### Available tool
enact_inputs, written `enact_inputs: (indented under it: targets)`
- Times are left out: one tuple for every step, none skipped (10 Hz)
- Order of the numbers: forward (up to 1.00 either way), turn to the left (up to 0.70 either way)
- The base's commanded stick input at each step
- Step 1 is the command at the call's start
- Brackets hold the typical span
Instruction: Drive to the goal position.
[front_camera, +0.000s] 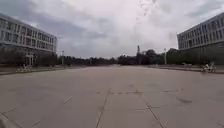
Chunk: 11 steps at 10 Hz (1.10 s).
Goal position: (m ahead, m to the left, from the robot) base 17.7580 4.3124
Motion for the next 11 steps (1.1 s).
enact_inputs:
  targets:
    - [0.7,0.0]
    - [0.7,0.0]
    - [0.7,0.0]
    - [0.7,0.0]
    - [0.7,0.0]
    - [0.7,0.0]
    - [0.7,0.0]
    - [0.7,0.0]
    - [0.7,0.0]
    - [0.7,0.0]
    - [0.7,0.0]
